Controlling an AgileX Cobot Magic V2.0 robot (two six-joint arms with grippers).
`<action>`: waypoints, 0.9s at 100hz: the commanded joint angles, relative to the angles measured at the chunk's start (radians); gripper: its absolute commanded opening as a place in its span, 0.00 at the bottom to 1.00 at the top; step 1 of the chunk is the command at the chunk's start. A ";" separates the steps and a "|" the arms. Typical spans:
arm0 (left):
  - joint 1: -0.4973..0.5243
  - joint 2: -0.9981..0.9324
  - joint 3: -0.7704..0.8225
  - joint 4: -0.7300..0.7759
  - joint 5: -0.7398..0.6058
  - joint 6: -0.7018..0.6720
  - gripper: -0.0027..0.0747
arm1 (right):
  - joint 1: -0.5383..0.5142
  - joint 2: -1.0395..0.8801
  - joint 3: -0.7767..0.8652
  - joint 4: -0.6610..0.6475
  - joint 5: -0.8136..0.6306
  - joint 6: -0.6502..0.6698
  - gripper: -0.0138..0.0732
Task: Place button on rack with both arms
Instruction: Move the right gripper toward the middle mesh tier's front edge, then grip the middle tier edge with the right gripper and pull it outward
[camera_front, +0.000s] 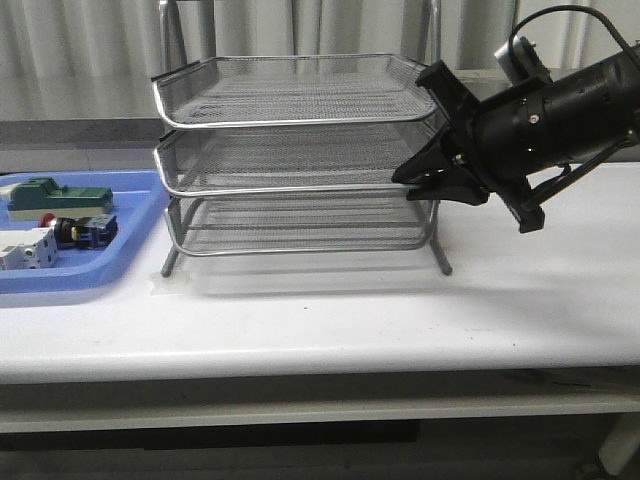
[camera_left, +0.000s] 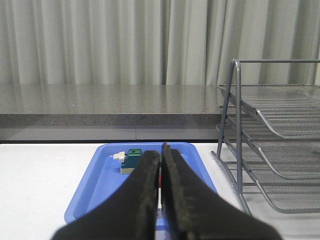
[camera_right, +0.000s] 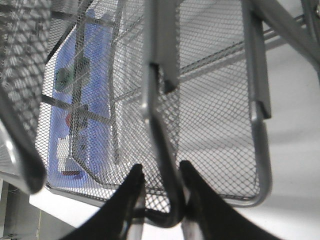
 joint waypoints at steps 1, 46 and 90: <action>0.001 -0.033 0.046 0.001 -0.084 -0.008 0.04 | 0.002 -0.046 -0.029 0.038 0.053 -0.014 0.27; 0.001 -0.033 0.046 0.001 -0.084 -0.008 0.04 | 0.002 -0.046 0.024 0.017 0.108 -0.014 0.15; 0.001 -0.033 0.046 0.001 -0.084 -0.008 0.04 | 0.002 -0.117 0.218 0.010 0.129 -0.111 0.15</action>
